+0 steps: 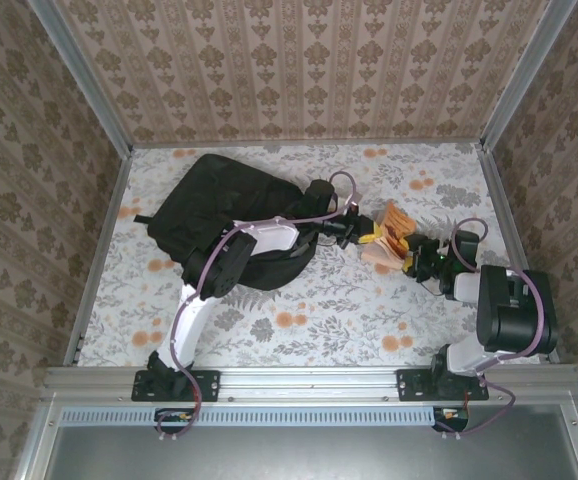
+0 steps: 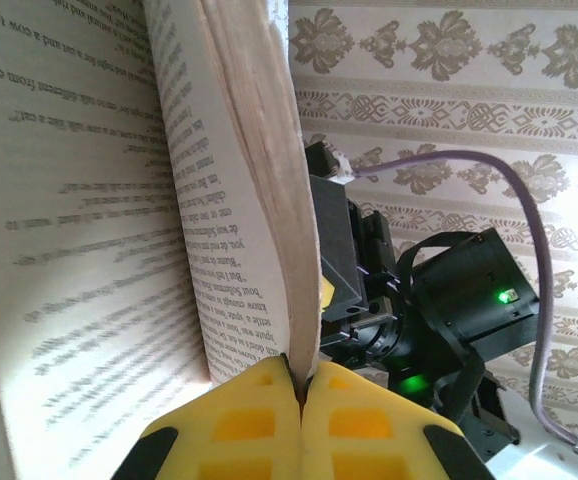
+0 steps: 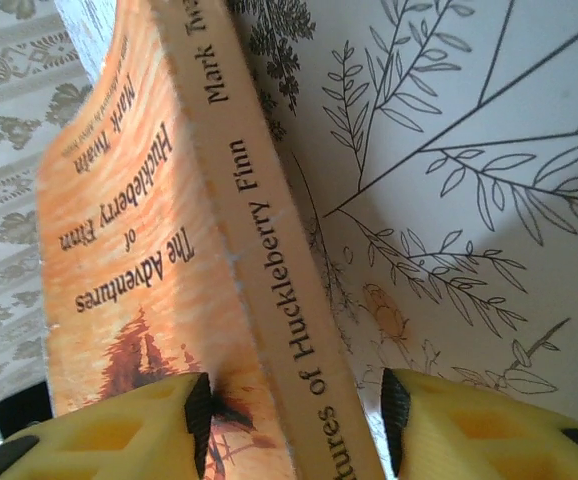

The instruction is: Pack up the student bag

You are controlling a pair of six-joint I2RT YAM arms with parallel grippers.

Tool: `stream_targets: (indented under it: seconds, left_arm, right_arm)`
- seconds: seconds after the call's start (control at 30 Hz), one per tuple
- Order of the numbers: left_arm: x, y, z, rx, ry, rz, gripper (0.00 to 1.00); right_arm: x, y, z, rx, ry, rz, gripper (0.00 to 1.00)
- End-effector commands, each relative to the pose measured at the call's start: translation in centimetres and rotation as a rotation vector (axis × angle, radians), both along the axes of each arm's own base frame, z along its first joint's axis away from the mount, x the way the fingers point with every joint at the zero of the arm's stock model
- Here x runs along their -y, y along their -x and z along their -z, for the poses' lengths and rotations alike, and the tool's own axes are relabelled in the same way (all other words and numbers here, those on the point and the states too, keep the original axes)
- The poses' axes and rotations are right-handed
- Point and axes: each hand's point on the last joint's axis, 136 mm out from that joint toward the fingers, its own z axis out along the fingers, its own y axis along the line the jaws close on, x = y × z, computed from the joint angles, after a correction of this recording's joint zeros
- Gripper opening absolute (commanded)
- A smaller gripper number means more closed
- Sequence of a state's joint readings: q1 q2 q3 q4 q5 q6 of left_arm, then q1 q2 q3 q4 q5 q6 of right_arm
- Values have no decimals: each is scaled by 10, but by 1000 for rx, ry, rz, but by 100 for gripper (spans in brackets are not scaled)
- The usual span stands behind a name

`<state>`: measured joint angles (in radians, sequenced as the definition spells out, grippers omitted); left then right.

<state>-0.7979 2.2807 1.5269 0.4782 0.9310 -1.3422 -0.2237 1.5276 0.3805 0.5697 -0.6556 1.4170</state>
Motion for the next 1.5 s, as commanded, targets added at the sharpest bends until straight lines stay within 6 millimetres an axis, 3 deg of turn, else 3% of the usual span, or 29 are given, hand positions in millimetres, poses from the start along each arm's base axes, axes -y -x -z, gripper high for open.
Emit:
stream_targets:
  seconds: [0.0,0.13,0.2,0.3,0.37,0.43,0.53,0.87,1.03,1.23,1.47]
  left_arm:
    - [2,13,-6,-4,40,62,0]
    - [-2,14,-3,-2,23,76,2]
    - [-10,10,-1,9,-6,66,13]
    - [-26,2,0,37,-56,33,22]
    - [-36,-3,-1,48,-85,17,42]
    - [-44,-5,-4,64,-113,8,54]
    - [-54,-8,-12,104,-153,-2,62]
    - [-61,-18,-66,165,-129,-63,71]
    - [-54,-21,-96,150,-37,-91,75]
    - [-44,-21,-116,132,49,-100,76]
    - [-35,-23,-130,102,124,-115,76]
  right_arm:
    - [-1,-15,-28,124,-26,-5,43]
    - [-1,-12,-33,132,-1,-11,26]
    - [0,-9,-34,129,24,-14,19]
    - [2,-4,-43,138,85,-32,11]
    - [3,-2,-53,164,128,-38,6]
    - [5,0,-59,171,159,-36,0]
    - [3,1,-76,223,188,-45,0]
    - [-13,3,-159,483,237,-72,0]
    - [-26,8,-194,593,215,-87,0]
    - [-39,10,-221,656,166,-95,0]
    - [-44,9,-236,678,107,-78,0]
